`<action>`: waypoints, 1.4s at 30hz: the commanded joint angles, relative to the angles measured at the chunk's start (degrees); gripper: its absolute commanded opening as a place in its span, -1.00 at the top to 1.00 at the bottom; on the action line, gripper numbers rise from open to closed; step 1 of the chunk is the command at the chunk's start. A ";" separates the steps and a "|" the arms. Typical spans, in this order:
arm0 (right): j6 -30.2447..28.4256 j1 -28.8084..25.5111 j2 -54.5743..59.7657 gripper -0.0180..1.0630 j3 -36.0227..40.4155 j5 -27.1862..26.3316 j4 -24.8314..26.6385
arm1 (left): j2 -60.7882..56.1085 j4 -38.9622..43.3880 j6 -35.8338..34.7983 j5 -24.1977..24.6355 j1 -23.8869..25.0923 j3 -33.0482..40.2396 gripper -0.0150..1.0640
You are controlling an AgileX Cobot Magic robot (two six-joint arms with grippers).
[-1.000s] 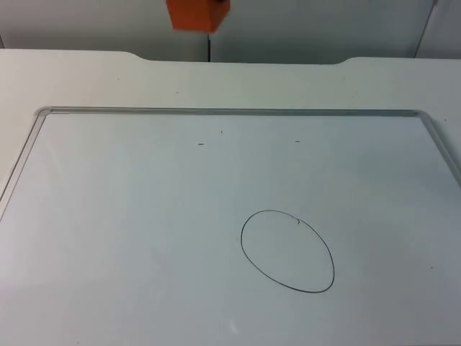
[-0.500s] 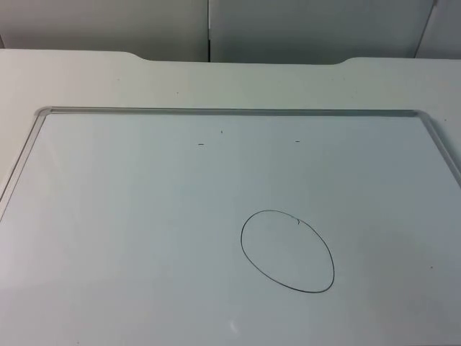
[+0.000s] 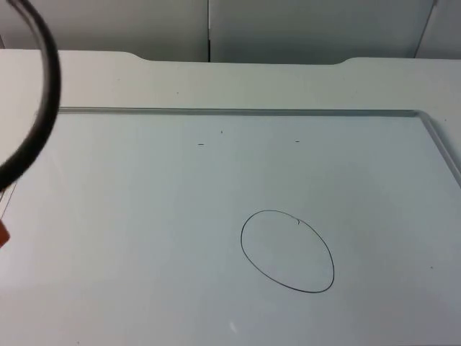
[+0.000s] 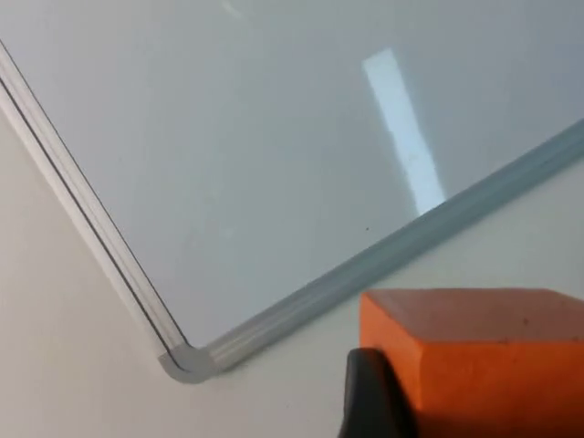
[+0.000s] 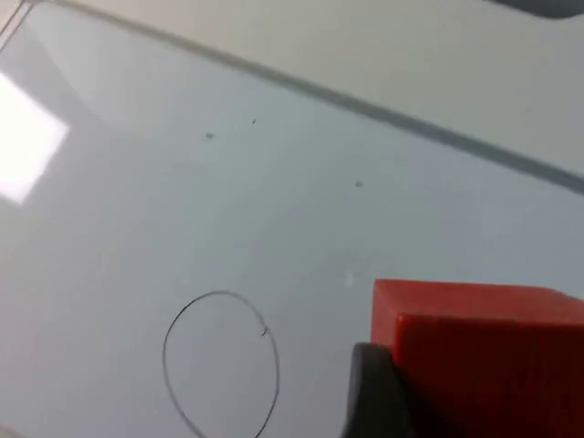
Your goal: Pick up one cube with the left hand and another cube with the right hand. First place the cube in the right hand at the target position, then stack the cube in the left hand on top.
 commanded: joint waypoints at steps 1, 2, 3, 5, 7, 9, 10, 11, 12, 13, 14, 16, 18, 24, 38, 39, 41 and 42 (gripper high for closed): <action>0.09 3.16 2.86 0.97 0.11 -0.21 -0.46 | -2.41 -1.04 -1.38 -2.03 -0.29 1.43 0.55; 0.95 5.36 5.06 0.97 0.11 -0.49 -2.09 | -3.55 -1.04 -1.93 -2.12 -0.29 2.01 0.55; 1.67 8.06 6.92 0.97 0.11 -0.91 -3.92 | -4.48 -1.04 -2.59 -2.12 -0.29 2.38 0.55; 2.63 10.47 9.09 0.97 0.11 -1.32 -5.43 | -5.27 -1.04 -2.70 -2.27 -0.29 2.62 0.55; 4.94 14.87 13.71 0.97 0.24 -3.38 -6.90 | -5.90 -1.04 -2.70 -2.27 -0.29 2.62 0.55; 5.17 16.89 16.86 0.97 0.97 -5.42 -6.01 | -5.90 -1.17 -2.70 -2.17 -0.29 2.62 0.55; 5.17 16.89 16.86 0.97 0.97 -5.42 -6.01 | -5.90 -1.17 -2.70 -2.17 -0.29 2.62 0.55; 5.17 17.44 17.97 0.97 1.95 -6.56 -5.42 | -5.90 -1.17 -2.70 -2.17 -0.29 2.62 0.55; 5.67 17.45 19.18 0.97 3.17 -7.88 -5.28 | -5.90 -1.17 -2.70 -2.17 -0.29 2.62 0.55; 6.91 17.45 20.31 0.97 4.59 -9.30 -5.15 | -5.90 -1.17 -2.70 -2.17 -0.29 2.62 0.55; 8.20 17.45 21.42 0.97 5.85 -10.20 -5.27 | -5.90 -1.17 -2.70 -2.17 -0.29 2.62 0.55; 8.64 17.45 22.31 0.97 7.43 -11.62 -5.58 | -5.90 -1.17 -2.70 -2.17 -0.29 2.62 0.55; 10.49 17.45 24.18 0.97 10.14 -16.24 -6.17 | -5.90 -1.17 -2.70 -2.17 -0.29 2.62 0.55; 11.32 17.45 28.37 0.97 11.69 -22.12 -5.13 | -5.90 -1.17 -2.70 -2.52 -0.29 2.62 0.55; 13.88 17.45 35.11 0.97 11.69 -25.58 -5.80 | -5.90 -1.17 -2.70 -2.74 -0.29 2.62 0.55; 13.88 17.45 35.21 0.97 11.69 -25.32 -5.94 | -5.90 -1.17 -2.70 -2.74 -0.29 2.62 0.55; 15.32 17.45 35.31 0.97 11.69 -24.98 -7.73 | -5.90 -1.17 -2.70 -2.74 -0.29 2.62 0.55; 15.32 17.45 35.31 0.97 11.69 -24.98 -7.73 | -5.90 -1.17 -2.70 -2.74 -0.29 2.62 0.55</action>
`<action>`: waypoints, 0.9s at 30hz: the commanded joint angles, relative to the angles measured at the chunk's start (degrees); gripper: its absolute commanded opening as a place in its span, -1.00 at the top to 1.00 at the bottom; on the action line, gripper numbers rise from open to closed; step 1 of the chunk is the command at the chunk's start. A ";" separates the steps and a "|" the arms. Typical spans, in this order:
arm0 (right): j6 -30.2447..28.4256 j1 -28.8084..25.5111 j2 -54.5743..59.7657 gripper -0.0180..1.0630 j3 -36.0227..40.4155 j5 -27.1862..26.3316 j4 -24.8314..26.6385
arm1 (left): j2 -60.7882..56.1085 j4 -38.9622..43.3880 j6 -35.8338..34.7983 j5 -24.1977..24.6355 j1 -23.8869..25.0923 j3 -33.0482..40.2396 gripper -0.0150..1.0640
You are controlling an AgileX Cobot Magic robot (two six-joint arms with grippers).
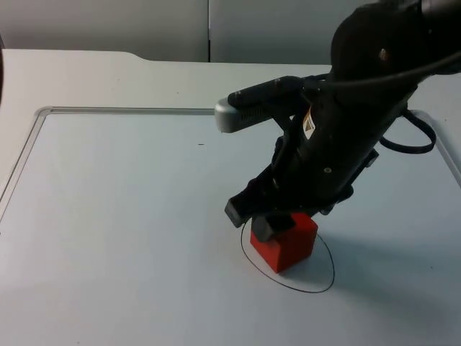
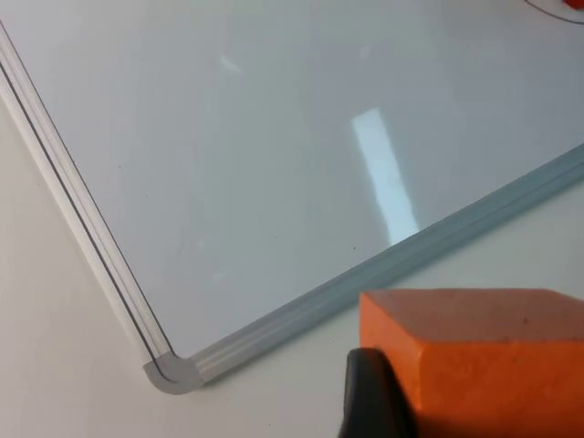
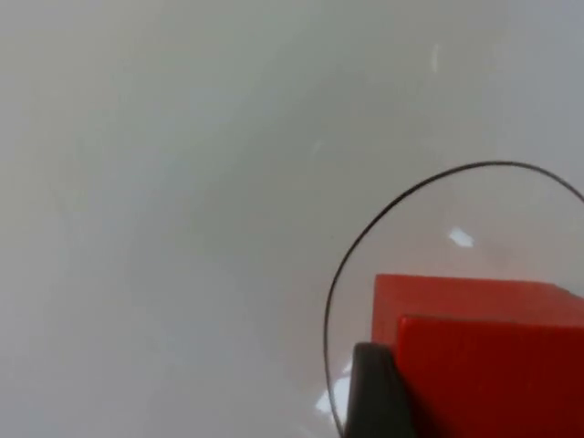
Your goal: Pick up one cube with the left hand and another cube with the right hand. First place the cube in the right hand at the target position, then stack the cube in the left hand on top.
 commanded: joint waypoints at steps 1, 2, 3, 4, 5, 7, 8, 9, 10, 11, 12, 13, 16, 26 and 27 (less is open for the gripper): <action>1.90 0.05 0.37 0.97 0.28 0.49 -2.42 | -0.41 -0.54 -0.34 -0.88 -0.29 0.19 0.55; 3.31 0.05 0.37 0.97 0.28 1.33 -3.82 | -0.41 -0.54 -0.34 -0.88 -0.29 0.19 0.55; 3.95 0.05 0.37 0.97 0.28 2.37 -4.90 | -0.41 -0.54 -0.34 -0.88 -0.29 0.19 0.55; 3.95 0.05 0.37 0.97 0.28 2.37 -4.90 | -0.41 -0.54 -0.34 -0.88 -0.29 0.19 0.55; 3.75 0.05 0.37 0.97 0.28 2.84 -4.90 | -0.41 -0.54 -0.34 -0.88 -0.29 0.19 0.55; 3.75 0.05 0.37 0.97 0.28 2.96 -4.65 | -0.41 -0.54 -0.34 -0.88 -0.29 0.19 0.55; 3.75 0.05 0.37 0.97 0.28 2.96 -4.22 | -0.41 -0.54 -0.34 -0.88 -0.29 0.19 0.55; 3.75 0.05 0.37 0.97 0.28 2.96 -4.22 | -0.41 -0.54 -0.34 -0.88 -0.29 0.19 0.55; 3.75 0.05 0.37 0.97 0.28 3.26 -4.09 | -0.41 -0.54 -0.34 -0.88 -0.29 0.19 0.55; 3.75 0.05 0.37 0.97 0.28 3.99 -4.10 | -0.41 -0.54 -0.34 -0.88 -0.29 0.19 0.55; 3.75 0.05 0.37 0.97 0.28 4.52 -4.10 | -0.41 -0.54 -0.34 -0.88 -0.29 0.19 0.55; 3.66 0.05 0.37 0.97 0.28 4.63 -4.10 | -0.41 -0.54 -0.34 -0.98 -0.29 0.19 0.55; 3.66 0.05 0.37 0.97 0.28 4.76 -3.87 | -0.41 -0.54 -0.34 -0.98 -0.29 0.19 0.55; 3.17 0.05 0.37 0.97 0.28 4.90 -2.67 | -0.41 -0.62 -0.34 -1.08 -0.29 0.19 0.55; 3.17 0.05 0.37 0.97 0.28 4.79 -2.67 | -0.41 -0.62 -0.34 -1.08 -0.29 0.19 0.55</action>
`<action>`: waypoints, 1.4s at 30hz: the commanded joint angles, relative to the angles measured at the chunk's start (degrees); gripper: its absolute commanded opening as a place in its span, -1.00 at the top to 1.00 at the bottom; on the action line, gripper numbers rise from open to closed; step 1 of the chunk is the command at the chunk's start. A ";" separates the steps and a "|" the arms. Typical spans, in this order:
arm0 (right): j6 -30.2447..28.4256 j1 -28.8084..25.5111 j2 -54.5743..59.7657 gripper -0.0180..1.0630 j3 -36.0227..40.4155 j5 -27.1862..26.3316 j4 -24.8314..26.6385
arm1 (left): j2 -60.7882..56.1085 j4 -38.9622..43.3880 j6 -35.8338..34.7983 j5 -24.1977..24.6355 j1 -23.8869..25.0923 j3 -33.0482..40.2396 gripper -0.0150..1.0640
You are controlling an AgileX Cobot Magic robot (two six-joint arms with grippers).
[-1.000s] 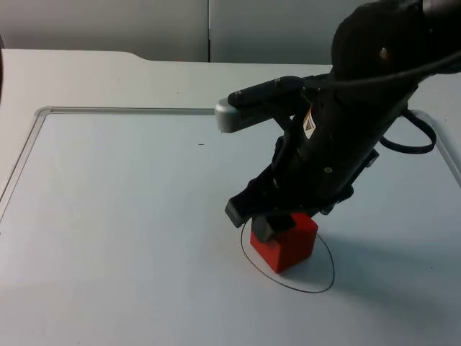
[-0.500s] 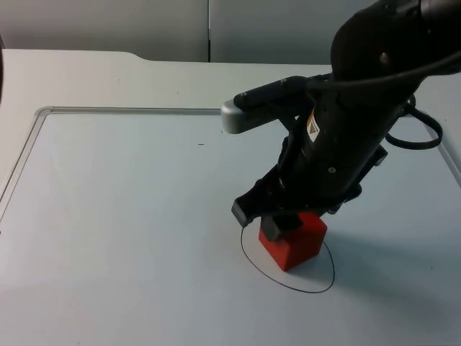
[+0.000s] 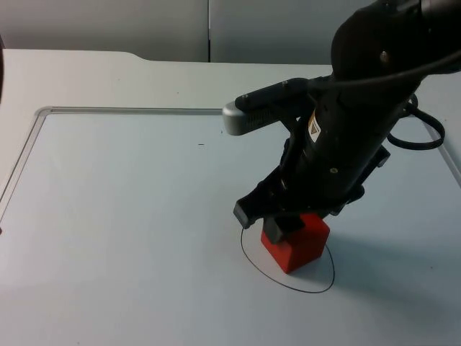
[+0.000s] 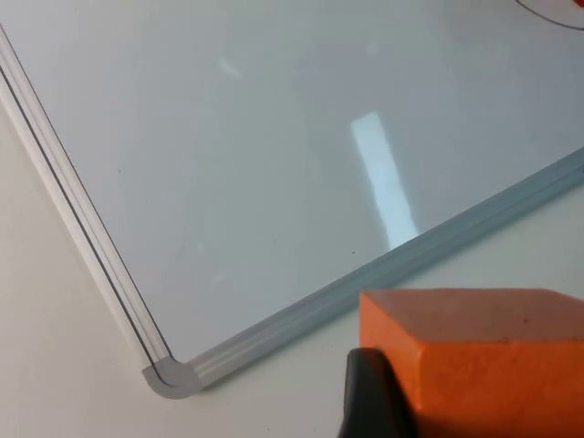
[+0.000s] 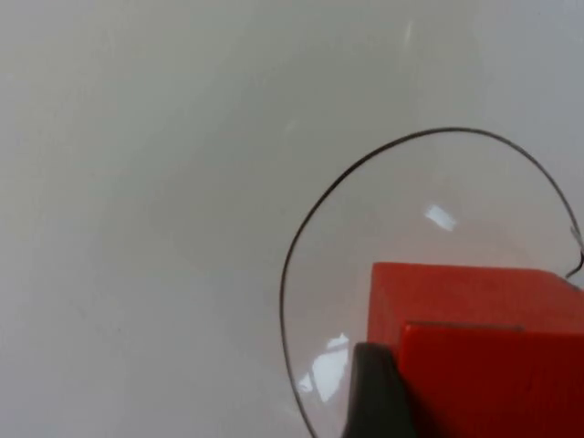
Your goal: Pick up one cube with the left hand and another cube with the right hand. First place the cube in the right hand at the target position, then stack the cube in the left hand on top.
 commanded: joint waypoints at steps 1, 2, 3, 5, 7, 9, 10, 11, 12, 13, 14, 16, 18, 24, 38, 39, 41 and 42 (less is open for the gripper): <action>-0.23 0.05 0.39 0.94 0.39 1.73 0.37 | -0.41 -0.47 -0.34 -0.71 -0.29 0.19 0.55; -0.23 0.05 0.39 0.86 0.39 1.73 0.37 | -0.41 -0.47 -0.34 -0.71 -0.29 0.19 0.55; -0.23 0.05 0.39 0.86 0.39 1.73 0.37 | -0.41 -0.47 -0.34 -0.71 -0.29 0.19 0.55; -0.23 0.05 0.27 0.50 0.39 1.73 0.37 | -0.41 -0.47 -0.34 -0.71 -0.29 0.19 0.55; -0.23 0.05 -0.21 -0.17 0.39 1.73 0.37 | -0.41 -0.81 -0.34 -0.72 -0.29 0.19 0.55; -0.43 0.05 -0.64 -0.49 0.39 2.03 0.37 | -0.41 -0.93 -0.34 -0.72 -0.29 0.19 0.55; -1.92 0.05 -1.16 -0.73 0.27 2.03 0.37 | -0.41 -1.03 -0.34 -0.72 -0.29 0.19 0.55; -2.78 0.05 -1.90 -0.96 0.17 2.03 0.37 | -0.41 -1.03 -0.34 -0.72 -0.29 0.19 0.55; -2.78 0.05 -1.90 -0.96 0.17 2.03 0.37 | -0.41 -1.03 -0.34 -0.72 -0.29 0.19 0.55; -2.95 0.05 -2.99 -0.98 0.08 1.87 0.37 | -0.41 -1.03 -0.34 -0.72 -0.29 0.19 0.55; -2.95 0.05 -4.89 -0.98 -0.63 2.09 0.26 | -0.41 -1.03 -0.34 -0.72 -0.29 0.19 0.55; -2.95 0.05 -8.65 -0.98 -2.73 4.24 0.26 | -0.41 -1.13 -0.34 -0.81 -0.29 0.19 0.55; -2.95 0.05 -11.01 -0.97 -3.93 6.05 0.26 | -0.41 -1.13 -0.34 -0.81 -0.29 0.19 0.55; -7.57 0.05 -26.26 -0.97 -10.72 12.11 0.37 | 1.07 -1.12 -0.34 -0.95 -0.29 -2.76 0.55; -13.46 0.05 -66.63 -0.97 -16.18 17.29 -3.11 | 23.35 -11.93 12.05 -3.35 -3.14 -21.20 0.55; -13.46 0.05 -68.48 -0.97 -16.18 18.60 -3.85 | 25.43 -11.66 12.05 -4.31 -4.63 -22.72 0.55; -13.32 0.05 -71.23 -0.97 -16.18 20.97 -4.71 | 30.62 -11.42 12.05 -5.80 -8.53 -25.89 0.55; -13.32 0.05 -71.23 -0.97 -16.18 20.97 -4.71 | 30.62 -11.42 12.05 -5.80 -8.53 -25.89 0.55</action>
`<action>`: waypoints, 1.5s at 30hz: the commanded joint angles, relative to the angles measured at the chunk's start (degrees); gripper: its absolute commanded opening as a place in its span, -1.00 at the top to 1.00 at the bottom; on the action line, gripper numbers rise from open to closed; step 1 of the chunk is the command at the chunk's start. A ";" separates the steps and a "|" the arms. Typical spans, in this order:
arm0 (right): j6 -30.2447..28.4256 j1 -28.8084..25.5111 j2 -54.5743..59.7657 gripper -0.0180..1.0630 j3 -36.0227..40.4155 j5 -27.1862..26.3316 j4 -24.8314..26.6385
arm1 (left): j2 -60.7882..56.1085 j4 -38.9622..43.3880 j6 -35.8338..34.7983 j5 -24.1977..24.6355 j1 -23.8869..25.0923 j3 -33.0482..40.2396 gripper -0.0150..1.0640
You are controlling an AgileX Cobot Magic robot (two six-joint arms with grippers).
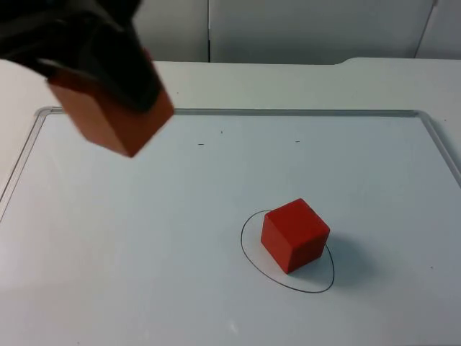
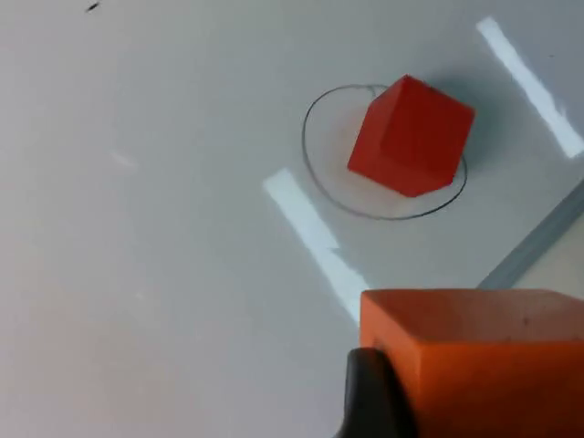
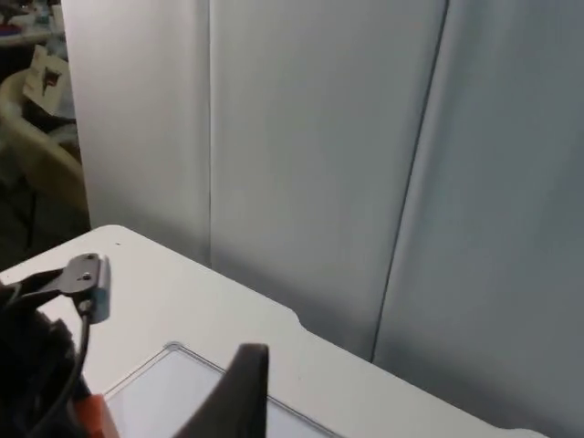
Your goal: Pick up one cube with the left hand and another cube with the right hand. First place the cube in the right hand at the target position, then stack the cube in the left hand on top.
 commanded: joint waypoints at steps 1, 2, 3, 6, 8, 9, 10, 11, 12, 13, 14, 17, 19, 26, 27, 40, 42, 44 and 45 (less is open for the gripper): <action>-0.40 0.05 -2.61 -0.97 -0.15 3.02 -0.95 | 4.80 -0.11 0.41 -2.08 -3.97 -3.59 0.55; -0.40 0.05 -3.46 -0.97 -0.15 4.24 -0.95 | 7.05 0.90 0.41 -2.34 -5.48 -5.62 0.55; -0.40 0.05 -4.19 -0.97 -0.15 5.64 -0.95 | 9.72 1.94 0.30 -2.43 -7.13 -7.30 0.55; -0.40 0.05 -4.96 -0.97 -0.05 8.04 -1.01 | 14.47 2.27 0.16 -2.43 -9.45 -10.83 0.55; -0.40 0.05 -5.10 -0.97 -0.05 9.53 -2.18 | 18.97 2.27 0.16 -2.71 -11.49 -14.10 0.55; -0.40 0.05 -5.10 -0.97 0.24 9.64 -2.81 | 21.68 2.69 0.16 -2.71 -12.61 -16.06 0.55; -0.31 0.05 -5.10 -0.97 0.40 9.76 -3.20 | 23.47 3.38 0.16 -2.71 -13.36 -17.69 0.55; -0.31 0.05 -5.10 -0.97 0.40 9.76 -3.20 | 23.47 3.38 0.16 -2.71 -13.36 -17.69 0.55; 0.04 0.05 -5.10 -0.97 0.40 9.77 -3.94 | 25.45 4.21 0.16 -2.71 -14.32 -18.95 0.55; 0.19 0.05 -5.10 -0.97 0.40 9.77 -4.31 | 27.24 4.93 0.16 -2.86 -15.20 -20.23 0.55; 0.19 0.05 -5.10 -0.97 0.40 9.66 -4.24 | 28.79 5.78 0.16 -2.97 -15.89 -21.30 0.55; 0.19 0.05 -5.10 -0.97 0.40 9.66 -4.47 | 31.14 7.23 0.16 -4.02 -17.03 -22.39 0.55; 0.30 0.05 -5.10 -0.97 0.40 9.66 -4.47 | 32.99 8.79 0.16 -6.54 -17.12 -22.39 0.55; 0.30 0.05 -5.10 -0.97 0.40 9.55 -4.47 | 34.92 11.08 0.16 -9.70 -17.01 -22.39 0.55; 0.30 0.05 -5.10 -0.97 0.40 9.43 -4.47 | 35.17 11.18 0.16 -10.31 -17.01 -22.39 0.55; 0.30 0.05 -5.10 -0.97 0.40 9.32 -4.47 | 36.50 13.93 2.10 -10.95 -17.01 -22.39 0.55; 0.30 0.05 -5.10 -0.97 0.40 9.32 -4.47 | 36.50 13.93 2.35 -10.94 -17.01 -22.39 0.55; 0.30 0.05 -5.10 -0.97 0.40 9.32 -4.47 | 36.50 13.93 3.15 -10.94 -17.01 -22.39 0.55; 0.30 0.05 -5.10 -0.97 0.40 9.32 -4.47 | 36.50 13.93 3.15 -10.94 -17.01 -22.39 0.55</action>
